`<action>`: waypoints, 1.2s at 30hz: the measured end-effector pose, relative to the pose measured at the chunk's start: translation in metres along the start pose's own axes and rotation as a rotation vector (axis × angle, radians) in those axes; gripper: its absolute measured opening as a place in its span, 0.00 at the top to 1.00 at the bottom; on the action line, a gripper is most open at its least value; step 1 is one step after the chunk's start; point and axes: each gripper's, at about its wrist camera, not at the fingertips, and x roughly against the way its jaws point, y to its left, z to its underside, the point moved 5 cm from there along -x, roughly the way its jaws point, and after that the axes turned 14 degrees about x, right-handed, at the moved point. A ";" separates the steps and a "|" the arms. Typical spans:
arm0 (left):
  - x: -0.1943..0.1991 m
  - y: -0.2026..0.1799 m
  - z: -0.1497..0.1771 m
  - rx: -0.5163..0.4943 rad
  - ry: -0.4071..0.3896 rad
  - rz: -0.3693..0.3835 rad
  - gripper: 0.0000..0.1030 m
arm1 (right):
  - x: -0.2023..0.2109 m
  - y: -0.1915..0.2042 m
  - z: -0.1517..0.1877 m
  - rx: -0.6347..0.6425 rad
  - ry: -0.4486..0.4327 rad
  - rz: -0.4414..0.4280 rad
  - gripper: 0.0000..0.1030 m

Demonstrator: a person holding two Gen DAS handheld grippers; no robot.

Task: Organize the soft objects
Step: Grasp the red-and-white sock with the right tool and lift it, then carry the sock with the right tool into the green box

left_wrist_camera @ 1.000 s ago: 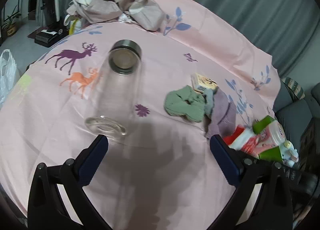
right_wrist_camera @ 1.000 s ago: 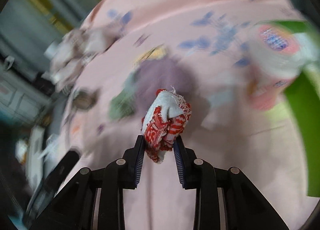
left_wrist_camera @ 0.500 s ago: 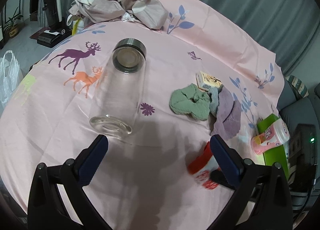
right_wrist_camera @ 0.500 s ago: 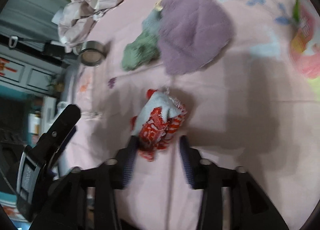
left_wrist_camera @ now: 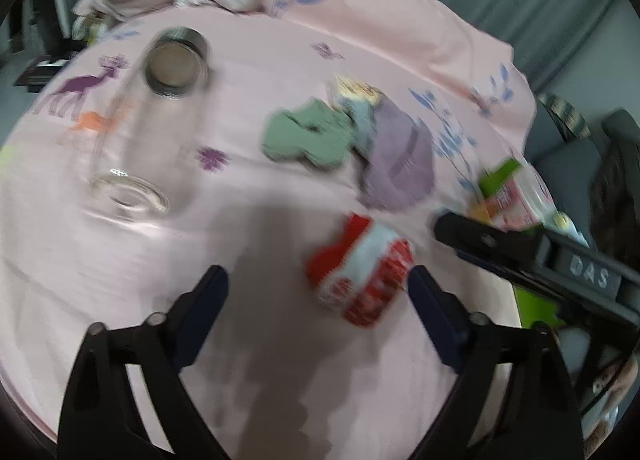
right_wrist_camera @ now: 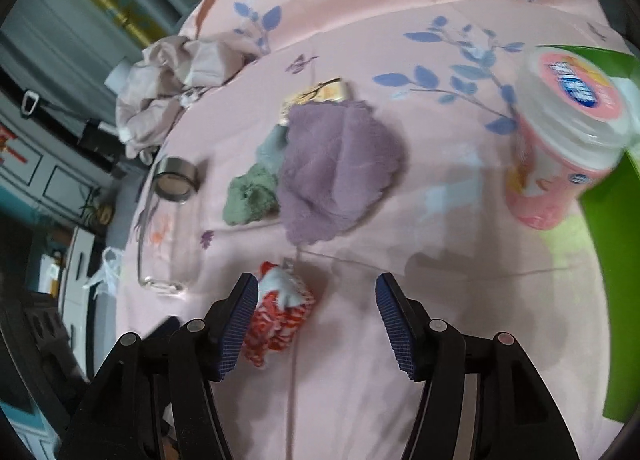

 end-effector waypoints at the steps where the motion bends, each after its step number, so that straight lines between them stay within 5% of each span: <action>1: -0.003 -0.002 0.003 -0.004 0.016 0.004 0.23 | -0.005 0.003 -0.001 0.007 0.008 -0.013 0.40; 8: -0.027 -0.005 0.019 -0.003 0.119 -0.015 0.44 | -0.039 0.013 0.003 0.020 0.087 -0.036 0.42; 16: -0.032 -0.011 0.020 -0.041 0.092 -0.026 0.66 | -0.056 0.017 0.006 0.014 0.106 -0.093 0.62; 22: -0.029 -0.017 0.019 -0.078 0.054 -0.026 0.69 | -0.051 0.020 0.006 0.021 0.075 -0.111 0.66; 36: 0.027 -0.072 0.014 -0.194 -0.162 0.155 0.69 | 0.041 0.030 -0.019 0.094 -0.172 -0.035 0.66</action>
